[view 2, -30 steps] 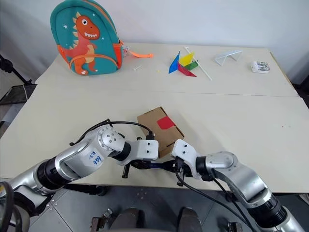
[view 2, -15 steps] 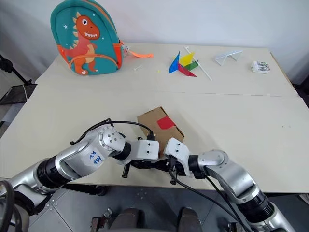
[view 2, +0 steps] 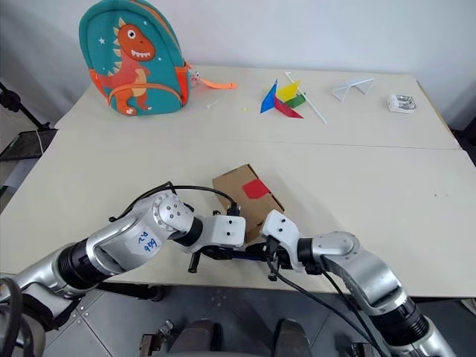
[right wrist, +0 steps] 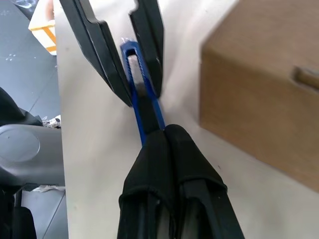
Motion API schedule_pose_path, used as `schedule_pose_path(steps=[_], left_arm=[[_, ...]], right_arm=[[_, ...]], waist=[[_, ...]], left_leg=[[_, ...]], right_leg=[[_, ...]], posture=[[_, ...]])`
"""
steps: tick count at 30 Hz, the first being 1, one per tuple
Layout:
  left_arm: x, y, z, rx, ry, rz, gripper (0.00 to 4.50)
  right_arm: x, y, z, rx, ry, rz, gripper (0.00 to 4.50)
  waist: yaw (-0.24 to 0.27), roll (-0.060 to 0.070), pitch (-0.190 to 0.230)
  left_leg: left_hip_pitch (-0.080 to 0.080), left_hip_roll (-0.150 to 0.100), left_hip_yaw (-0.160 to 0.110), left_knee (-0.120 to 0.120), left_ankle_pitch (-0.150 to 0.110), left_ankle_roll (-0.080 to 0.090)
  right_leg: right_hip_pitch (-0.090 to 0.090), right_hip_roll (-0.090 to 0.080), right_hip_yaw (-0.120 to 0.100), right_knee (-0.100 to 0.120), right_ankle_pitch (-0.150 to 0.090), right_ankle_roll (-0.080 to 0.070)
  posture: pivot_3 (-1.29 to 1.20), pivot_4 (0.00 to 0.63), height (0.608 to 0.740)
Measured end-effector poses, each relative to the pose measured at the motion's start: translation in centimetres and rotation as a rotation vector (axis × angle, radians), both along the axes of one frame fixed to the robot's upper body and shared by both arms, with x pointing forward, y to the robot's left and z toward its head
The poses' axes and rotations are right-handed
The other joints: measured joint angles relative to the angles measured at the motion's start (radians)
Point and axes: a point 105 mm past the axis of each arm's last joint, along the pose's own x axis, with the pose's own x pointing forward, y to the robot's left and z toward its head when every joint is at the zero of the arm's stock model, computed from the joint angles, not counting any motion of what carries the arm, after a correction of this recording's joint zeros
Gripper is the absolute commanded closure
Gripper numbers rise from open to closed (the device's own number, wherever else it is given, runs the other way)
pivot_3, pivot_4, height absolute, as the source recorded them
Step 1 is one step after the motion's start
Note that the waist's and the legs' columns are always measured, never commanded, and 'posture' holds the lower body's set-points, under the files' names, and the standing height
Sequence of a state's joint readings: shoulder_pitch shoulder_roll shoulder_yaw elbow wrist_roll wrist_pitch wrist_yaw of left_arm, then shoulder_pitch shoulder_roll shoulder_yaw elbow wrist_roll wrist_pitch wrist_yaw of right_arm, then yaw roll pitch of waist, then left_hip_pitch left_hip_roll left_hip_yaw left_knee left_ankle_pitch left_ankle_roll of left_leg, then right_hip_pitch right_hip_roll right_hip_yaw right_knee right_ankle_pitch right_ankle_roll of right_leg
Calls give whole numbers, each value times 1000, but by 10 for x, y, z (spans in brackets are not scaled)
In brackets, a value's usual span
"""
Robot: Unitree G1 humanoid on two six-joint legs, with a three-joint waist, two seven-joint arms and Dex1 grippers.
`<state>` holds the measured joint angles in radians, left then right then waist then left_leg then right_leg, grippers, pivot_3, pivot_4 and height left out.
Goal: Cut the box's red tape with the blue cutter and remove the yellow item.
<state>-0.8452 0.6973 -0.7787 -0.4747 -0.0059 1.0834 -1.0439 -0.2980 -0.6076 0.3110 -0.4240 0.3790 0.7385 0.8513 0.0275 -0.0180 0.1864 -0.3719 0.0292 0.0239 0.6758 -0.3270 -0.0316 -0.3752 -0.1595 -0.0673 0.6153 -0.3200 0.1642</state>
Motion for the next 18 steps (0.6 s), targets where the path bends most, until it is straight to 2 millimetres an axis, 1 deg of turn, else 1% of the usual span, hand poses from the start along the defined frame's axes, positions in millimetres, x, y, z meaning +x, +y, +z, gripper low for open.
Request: schedule_pose_path(steps=[9,15,18], left_arm=[[1,1,0,2,4,4,4090],[1,1,0,1,5,7,4090],[0,2,-1,-11,0,-6,4090]], right_arm=[[-4,16,-2,22,2,34,4454],[-4,16,-2,22,2,34,4454],[-8,11,1,40,19,45,4454]], waist=[[-1,0,0],[-1,0,0],[0,0,0]], left_leg=[[0,0,0,0,0,0],[0,0,0,1,0,0],[0,0,0,1,0,0]], right_leg=[[0,0,0,1,0,0],[0,0,0,1,0,0],[0,0,0,1,0,0]], posture=[[0,150,740],[0,150,740],[0,150,740]])
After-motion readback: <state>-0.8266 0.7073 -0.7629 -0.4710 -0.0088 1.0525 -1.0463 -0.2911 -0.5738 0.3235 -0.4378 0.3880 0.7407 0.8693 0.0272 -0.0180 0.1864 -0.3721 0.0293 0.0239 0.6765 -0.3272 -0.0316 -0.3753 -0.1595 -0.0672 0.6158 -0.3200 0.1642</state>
